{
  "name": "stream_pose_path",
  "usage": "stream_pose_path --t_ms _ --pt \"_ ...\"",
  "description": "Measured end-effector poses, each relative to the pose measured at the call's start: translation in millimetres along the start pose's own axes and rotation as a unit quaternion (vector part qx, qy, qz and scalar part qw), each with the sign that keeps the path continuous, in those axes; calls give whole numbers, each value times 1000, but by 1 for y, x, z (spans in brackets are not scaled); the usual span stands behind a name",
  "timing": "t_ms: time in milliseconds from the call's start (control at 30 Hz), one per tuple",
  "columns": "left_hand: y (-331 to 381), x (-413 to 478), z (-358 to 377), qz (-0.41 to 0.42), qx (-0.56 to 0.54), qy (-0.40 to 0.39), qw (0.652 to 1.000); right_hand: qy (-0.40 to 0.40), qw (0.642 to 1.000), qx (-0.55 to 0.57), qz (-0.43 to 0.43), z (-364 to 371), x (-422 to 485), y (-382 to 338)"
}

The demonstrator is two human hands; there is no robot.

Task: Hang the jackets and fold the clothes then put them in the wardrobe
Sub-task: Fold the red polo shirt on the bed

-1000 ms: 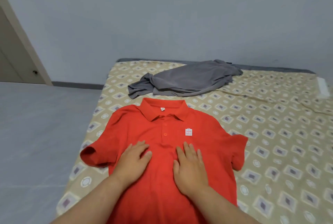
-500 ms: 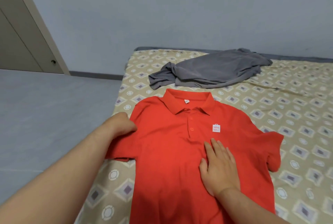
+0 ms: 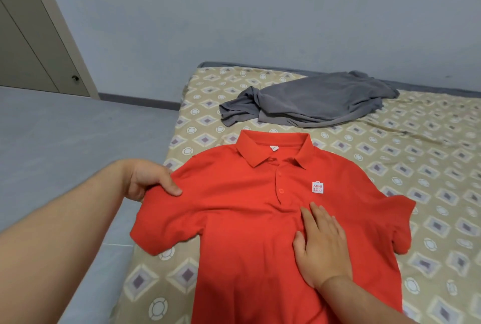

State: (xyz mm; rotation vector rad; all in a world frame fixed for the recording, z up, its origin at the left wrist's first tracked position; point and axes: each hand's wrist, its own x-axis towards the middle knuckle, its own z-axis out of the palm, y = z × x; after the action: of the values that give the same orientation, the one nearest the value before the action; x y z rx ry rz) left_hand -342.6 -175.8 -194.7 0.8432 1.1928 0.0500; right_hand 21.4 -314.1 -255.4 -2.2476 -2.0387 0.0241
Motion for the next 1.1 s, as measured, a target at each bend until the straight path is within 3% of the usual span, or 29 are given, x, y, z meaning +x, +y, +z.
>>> stream_pose_path --t_ms 67,167,233,333,433,500,567,633,700,767,833,967,1100 --pt "5 -6 -1 -23 79 31 996 0 1000 1 0 0 0 0" --pt "19 -18 -12 16 109 116 987 -1 1000 2 -1 0 -1 1" --pt "28 -23 -24 31 188 192 963 -4 1000 2 0 1 -1 1" --pt "31 -19 -28 -30 424 314 849 -3 1000 4 1 2 0 2" --pt "17 -2 -14 -37 530 431 729 -1 1000 7 0 2 0 2" --pt "8 7 0 9 557 511 654 -1 1000 10 2 4 0 3" --pt "-3 14 26 113 529 586 603 -3 1000 12 3 6 0 4" --pt "-17 21 74 241 485 597 592 -2 1000 17 3 5 0 3" --pt "-44 33 135 298 495 532 619 -13 1000 18 4 3 -1 2" --pt "-70 42 178 273 525 463 659 -15 1000 18 5 2 0 3" --pt "-80 47 188 229 528 443 688 -16 1000 20 4 3 0 3" --pt "-79 46 181 203 546 429 691 -46 999 -2 -8 3 2 5" --pt "-108 22 194 187 518 419 722 -73 997 20 -6 -9 -14 5"
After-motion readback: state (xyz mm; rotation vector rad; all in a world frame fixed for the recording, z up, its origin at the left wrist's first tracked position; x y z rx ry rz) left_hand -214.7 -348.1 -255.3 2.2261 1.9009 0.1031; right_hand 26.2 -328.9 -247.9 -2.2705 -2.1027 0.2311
